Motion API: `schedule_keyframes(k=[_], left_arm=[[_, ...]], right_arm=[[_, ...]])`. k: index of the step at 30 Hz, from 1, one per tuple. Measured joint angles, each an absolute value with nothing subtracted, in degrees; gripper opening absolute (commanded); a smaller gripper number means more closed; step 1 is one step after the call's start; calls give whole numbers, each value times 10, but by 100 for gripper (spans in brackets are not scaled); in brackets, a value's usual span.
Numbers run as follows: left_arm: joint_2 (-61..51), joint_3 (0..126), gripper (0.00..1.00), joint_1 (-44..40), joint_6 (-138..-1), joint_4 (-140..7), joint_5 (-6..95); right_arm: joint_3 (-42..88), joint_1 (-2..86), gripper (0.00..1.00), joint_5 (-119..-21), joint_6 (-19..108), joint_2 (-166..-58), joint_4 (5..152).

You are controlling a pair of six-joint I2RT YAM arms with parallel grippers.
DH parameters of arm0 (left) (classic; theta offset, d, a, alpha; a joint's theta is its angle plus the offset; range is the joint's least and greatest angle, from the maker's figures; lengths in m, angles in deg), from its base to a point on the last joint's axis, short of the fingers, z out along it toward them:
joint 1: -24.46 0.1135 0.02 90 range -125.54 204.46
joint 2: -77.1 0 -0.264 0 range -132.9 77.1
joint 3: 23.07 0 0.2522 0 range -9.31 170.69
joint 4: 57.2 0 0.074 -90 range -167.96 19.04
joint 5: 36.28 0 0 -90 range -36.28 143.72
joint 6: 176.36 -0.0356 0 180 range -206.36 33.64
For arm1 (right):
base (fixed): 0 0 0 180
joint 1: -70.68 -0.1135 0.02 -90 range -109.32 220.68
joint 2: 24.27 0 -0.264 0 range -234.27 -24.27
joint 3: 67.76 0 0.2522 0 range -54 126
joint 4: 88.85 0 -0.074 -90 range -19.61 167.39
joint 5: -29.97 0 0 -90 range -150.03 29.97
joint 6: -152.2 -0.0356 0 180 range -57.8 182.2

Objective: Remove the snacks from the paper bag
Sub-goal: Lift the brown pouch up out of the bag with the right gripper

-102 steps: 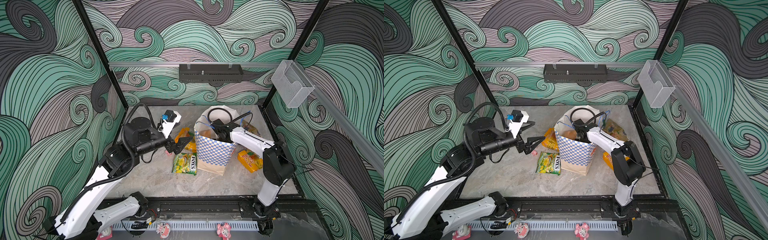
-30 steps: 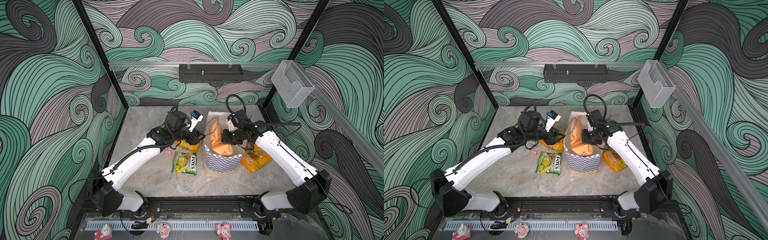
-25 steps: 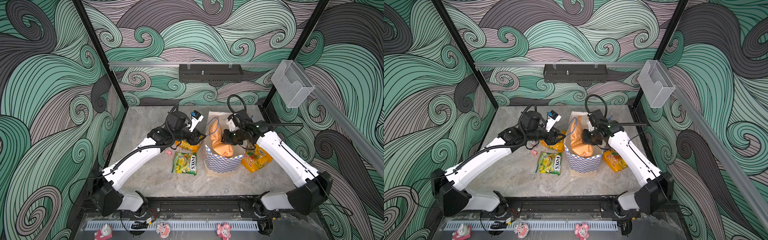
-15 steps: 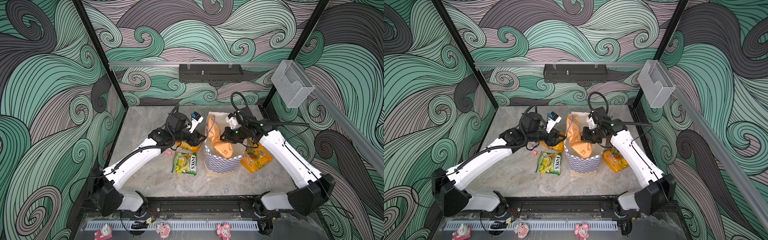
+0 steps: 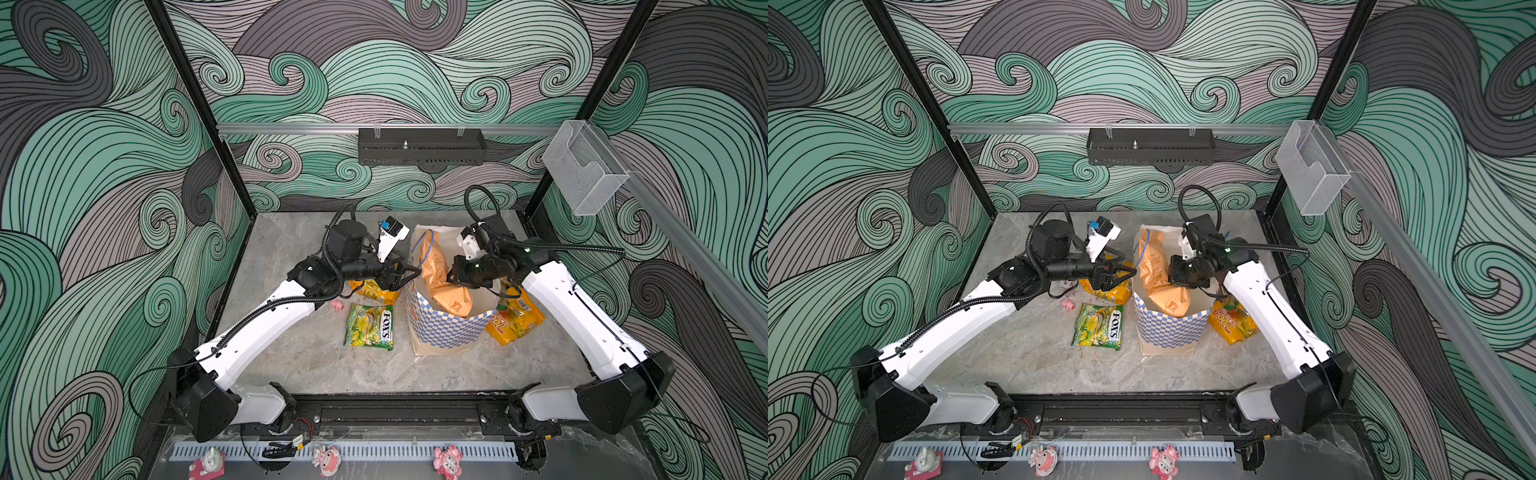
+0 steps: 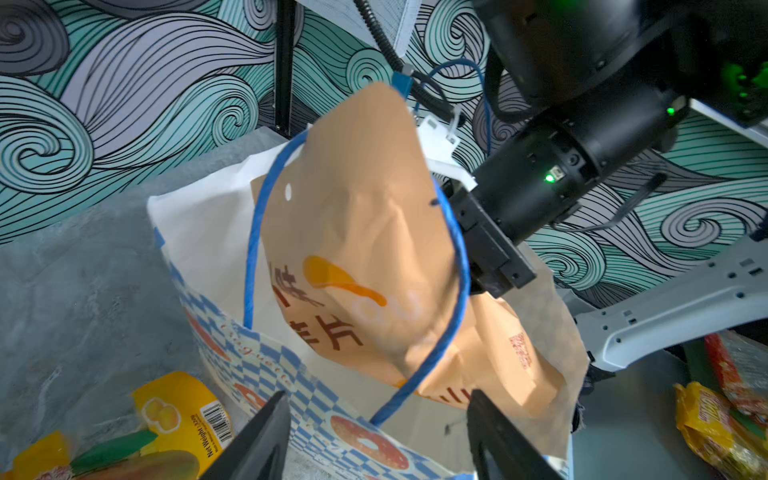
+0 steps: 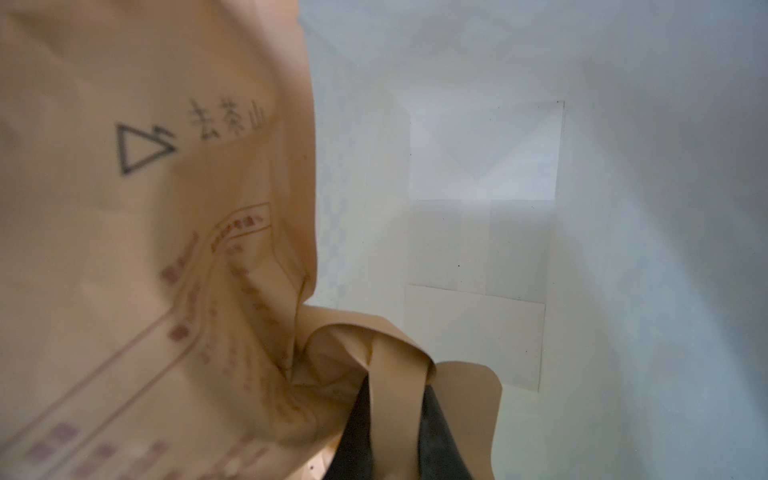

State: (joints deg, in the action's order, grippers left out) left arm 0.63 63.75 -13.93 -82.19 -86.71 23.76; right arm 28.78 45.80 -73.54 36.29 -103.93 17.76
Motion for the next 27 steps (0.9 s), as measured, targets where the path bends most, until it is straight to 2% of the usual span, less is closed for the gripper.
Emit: schedule_keyframes(k=[4, 10, 13, 15, 20, 27], left_arm=[[-10, 638, 53, -139, -822, -857, 217], [-37, 641, 17, -139, -818, -851, 218], [-37, 645, 4, -139, -813, -849, 222], [-36, 645, 0, -139, -808, -842, 227], [-24, 639, 0, -139, -796, -836, 260], [20, 588, 0, -139, -781, -822, 314]], right_arm=[[288, 458, 0, -732, 363, -1043, 173], [286, 454, 0, -716, 363, -1044, 168], [268, 452, 0, -694, 366, -1043, 167], [252, 452, 0, -677, 370, -1043, 163], [219, 455, 0, -648, 376, -1036, 154], [220, 470, 0, -660, 375, -992, 154]])
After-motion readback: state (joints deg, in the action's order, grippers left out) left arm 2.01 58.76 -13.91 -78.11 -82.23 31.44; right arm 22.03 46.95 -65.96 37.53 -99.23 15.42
